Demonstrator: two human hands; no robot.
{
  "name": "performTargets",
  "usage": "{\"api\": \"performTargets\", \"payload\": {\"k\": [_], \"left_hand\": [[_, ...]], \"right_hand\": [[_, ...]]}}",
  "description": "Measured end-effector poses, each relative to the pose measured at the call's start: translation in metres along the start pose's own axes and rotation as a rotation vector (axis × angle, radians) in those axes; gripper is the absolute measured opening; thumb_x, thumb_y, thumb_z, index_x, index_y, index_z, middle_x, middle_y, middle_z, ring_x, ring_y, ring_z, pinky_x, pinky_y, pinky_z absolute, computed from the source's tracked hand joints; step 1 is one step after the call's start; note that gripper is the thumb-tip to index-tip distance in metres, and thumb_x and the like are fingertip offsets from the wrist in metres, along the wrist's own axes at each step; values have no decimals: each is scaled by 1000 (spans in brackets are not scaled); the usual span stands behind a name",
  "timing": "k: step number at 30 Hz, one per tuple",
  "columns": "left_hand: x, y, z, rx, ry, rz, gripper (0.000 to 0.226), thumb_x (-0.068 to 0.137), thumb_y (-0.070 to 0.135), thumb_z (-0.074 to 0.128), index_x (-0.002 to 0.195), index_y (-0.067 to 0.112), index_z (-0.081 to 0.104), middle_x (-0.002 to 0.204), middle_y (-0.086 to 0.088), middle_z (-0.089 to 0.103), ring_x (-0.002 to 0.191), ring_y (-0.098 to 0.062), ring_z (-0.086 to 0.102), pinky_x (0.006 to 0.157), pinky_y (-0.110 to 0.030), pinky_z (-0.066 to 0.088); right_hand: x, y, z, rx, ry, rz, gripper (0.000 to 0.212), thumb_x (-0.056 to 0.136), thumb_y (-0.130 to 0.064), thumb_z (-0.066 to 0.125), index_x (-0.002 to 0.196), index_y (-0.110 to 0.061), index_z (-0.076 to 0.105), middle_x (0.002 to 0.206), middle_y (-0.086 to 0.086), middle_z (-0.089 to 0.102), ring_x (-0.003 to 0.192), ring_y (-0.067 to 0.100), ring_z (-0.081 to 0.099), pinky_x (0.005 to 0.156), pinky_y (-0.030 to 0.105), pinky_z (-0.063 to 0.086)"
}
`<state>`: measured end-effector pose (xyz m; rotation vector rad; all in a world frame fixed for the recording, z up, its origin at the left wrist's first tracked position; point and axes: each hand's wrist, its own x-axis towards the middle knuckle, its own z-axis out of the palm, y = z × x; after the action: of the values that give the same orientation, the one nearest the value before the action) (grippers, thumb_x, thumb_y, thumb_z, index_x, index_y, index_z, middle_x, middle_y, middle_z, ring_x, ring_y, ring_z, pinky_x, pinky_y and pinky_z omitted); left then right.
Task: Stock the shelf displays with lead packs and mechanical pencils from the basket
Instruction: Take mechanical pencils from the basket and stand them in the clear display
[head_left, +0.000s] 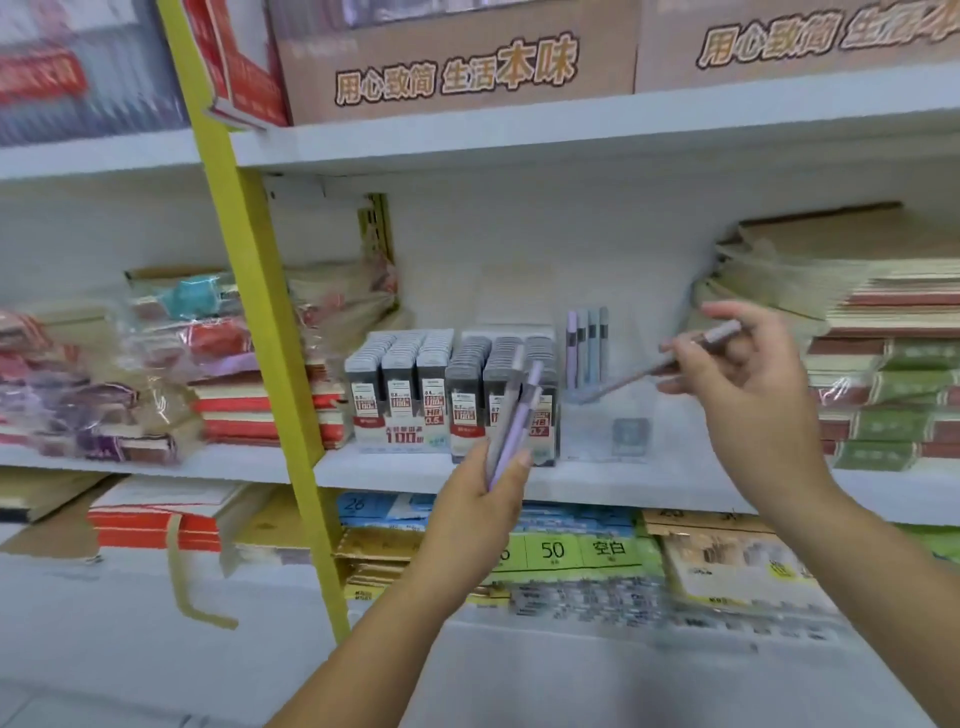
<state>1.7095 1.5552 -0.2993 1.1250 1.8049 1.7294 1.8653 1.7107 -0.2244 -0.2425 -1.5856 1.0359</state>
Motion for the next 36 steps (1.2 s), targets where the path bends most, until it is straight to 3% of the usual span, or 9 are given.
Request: {"api": "performTargets", "payload": {"k": [2, 6, 8, 11, 18, 22, 28, 36], "left_hand": [[13, 17, -3, -10, 49, 48, 15, 100, 41, 54, 88, 33, 59, 62, 9, 48, 50, -9, 40, 46, -23, 36], [38, 43, -7, -60, 60, 120, 30, 101, 38, 53, 72, 41, 56, 59, 10, 50, 47, -9, 41, 43, -23, 37], [46, 49, -8, -52, 49, 135, 35, 101, 38, 52, 67, 45, 55, 59, 9, 51, 47, -9, 42, 43, -24, 39], [54, 50, -10, -72, 28, 144, 35, 102, 37, 52, 68, 44, 55, 61, 7, 53, 46, -10, 44, 42, -26, 41], [67, 49, -10, -51, -9, 166, 23, 102, 36, 51, 84, 21, 51, 59, 6, 51, 42, -10, 42, 39, -23, 41], [70, 49, -7, -54, -20, 160, 23, 101, 37, 52, 87, 18, 51, 59, 4, 51, 41, -10, 42, 38, -23, 40], [72, 43, -3, -83, -55, 141, 21, 102, 36, 51, 92, 17, 53, 61, 4, 53, 43, -10, 42, 38, -24, 39], [69, 36, -3, -107, -69, 108, 20, 100, 39, 54, 96, 19, 57, 62, 3, 54, 42, -10, 41, 39, -24, 38]], "right_hand": [[26, 0, 2, -188, -40, -112, 36, 92, -15, 64, 104, -44, 47, 96, 0, 67, 91, 12, 69, 75, 29, 58], [76, 22, 12, -541, -158, -122, 31, 91, -16, 65, 110, -26, 43, 93, -3, 68, 85, 12, 66, 79, 38, 55], [90, 37, 15, -720, -245, -142, 30, 91, -19, 65, 114, -22, 46, 93, -1, 69, 83, 17, 65, 76, 42, 54], [101, 57, 17, -891, -311, -215, 30, 92, -23, 64, 116, -23, 46, 93, 0, 69, 79, 17, 61, 67, 36, 51], [113, 74, 19, -954, -347, -186, 29, 91, -31, 65, 113, -30, 45, 92, -4, 66, 75, 13, 57, 62, 31, 46], [117, 77, 22, -955, -328, -202, 34, 90, -32, 66, 112, -28, 41, 83, -9, 64, 73, 12, 56, 57, 29, 39], [121, 78, 25, -1025, -279, -301, 29, 88, -32, 67, 111, -22, 53, 85, -8, 64, 83, 10, 42, 57, 30, 33], [120, 84, 32, -945, -228, -235, 25, 90, -22, 65, 111, -17, 52, 83, -7, 59, 77, 13, 49, 61, 28, 34]]}}
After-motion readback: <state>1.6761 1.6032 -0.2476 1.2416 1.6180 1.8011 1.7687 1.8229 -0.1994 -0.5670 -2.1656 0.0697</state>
